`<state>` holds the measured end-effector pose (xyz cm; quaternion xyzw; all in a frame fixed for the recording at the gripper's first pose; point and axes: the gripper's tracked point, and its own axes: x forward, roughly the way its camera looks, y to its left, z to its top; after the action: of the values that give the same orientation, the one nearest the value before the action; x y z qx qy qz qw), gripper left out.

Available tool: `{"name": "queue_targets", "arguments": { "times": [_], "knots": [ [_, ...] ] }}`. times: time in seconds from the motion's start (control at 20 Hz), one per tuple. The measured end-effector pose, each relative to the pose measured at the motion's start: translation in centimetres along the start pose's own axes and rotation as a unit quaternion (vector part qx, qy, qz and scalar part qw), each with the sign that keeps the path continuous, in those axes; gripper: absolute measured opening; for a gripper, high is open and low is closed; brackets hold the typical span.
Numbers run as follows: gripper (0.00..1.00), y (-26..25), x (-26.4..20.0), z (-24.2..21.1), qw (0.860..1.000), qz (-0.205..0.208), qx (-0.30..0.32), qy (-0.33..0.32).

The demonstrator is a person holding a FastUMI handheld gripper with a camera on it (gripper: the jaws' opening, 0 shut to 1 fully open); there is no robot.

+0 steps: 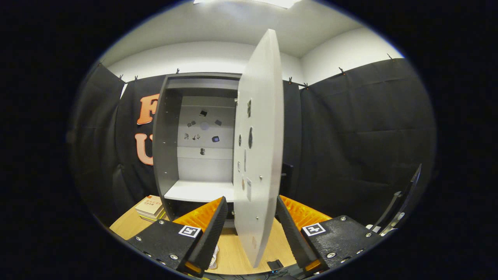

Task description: Open the shoe cabinet door, grab the shoes and put them into the shoe cabinet, then close the shoe cabinet door.

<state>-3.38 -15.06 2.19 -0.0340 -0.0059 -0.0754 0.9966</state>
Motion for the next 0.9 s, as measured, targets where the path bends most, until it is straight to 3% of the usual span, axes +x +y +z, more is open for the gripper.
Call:
{"name": "queue_targets", "arguments": {
  "times": [0.55,0.9],
  "knots": [
    [0.81,7.9,-0.6,-1.0,0.999,0.050,0.007,0.006],
    [0.82,14.1,0.3,-10.9,0.992,0.087,0.019,0.094]
  ]
}}
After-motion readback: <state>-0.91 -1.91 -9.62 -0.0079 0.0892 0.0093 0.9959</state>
